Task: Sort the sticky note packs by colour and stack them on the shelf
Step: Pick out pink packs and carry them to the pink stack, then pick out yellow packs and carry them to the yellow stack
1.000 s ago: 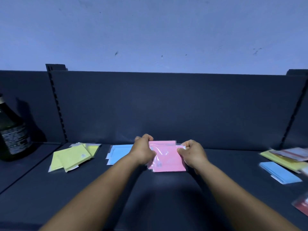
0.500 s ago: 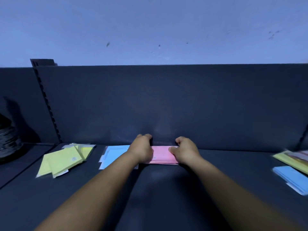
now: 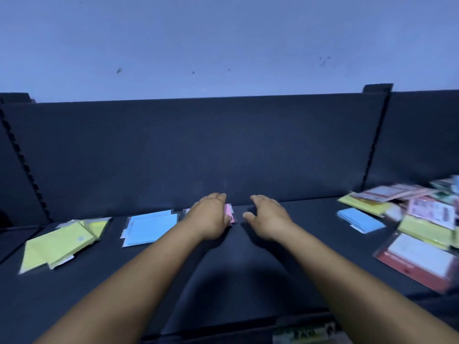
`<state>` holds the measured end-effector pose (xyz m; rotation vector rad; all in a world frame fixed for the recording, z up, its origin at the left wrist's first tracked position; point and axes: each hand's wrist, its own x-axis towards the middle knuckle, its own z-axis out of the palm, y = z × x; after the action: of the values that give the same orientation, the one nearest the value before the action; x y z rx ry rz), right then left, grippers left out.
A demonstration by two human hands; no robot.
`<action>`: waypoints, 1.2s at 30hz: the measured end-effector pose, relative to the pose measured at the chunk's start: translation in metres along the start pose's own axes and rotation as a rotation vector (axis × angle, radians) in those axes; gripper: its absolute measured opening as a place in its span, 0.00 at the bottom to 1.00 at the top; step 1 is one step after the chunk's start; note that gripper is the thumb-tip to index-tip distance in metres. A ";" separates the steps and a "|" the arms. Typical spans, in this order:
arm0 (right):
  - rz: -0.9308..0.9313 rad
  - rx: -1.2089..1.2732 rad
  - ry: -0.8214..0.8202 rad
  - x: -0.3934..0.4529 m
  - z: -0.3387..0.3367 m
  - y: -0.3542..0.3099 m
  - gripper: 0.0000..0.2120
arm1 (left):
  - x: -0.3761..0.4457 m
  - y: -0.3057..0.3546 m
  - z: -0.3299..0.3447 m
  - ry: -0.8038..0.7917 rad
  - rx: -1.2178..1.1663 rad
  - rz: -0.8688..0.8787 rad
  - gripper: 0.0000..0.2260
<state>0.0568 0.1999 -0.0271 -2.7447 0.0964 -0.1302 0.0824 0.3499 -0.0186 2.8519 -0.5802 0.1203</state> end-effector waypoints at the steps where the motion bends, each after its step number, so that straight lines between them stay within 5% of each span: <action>1: 0.013 -0.012 0.004 -0.009 -0.003 0.004 0.30 | -0.003 0.006 0.001 -0.004 -0.004 0.026 0.28; 22: 0.316 -0.137 0.112 -0.141 -0.073 0.121 0.28 | -0.025 0.170 0.034 -0.102 0.018 0.446 0.30; 36: 0.367 -0.133 0.070 -0.145 -0.129 0.269 0.23 | 0.016 0.316 0.073 -0.161 -0.011 0.409 0.24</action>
<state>-0.1136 -0.0845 -0.0232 -2.7982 0.6444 -0.1209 -0.0247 0.0439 -0.0223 2.7071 -1.1868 -0.0467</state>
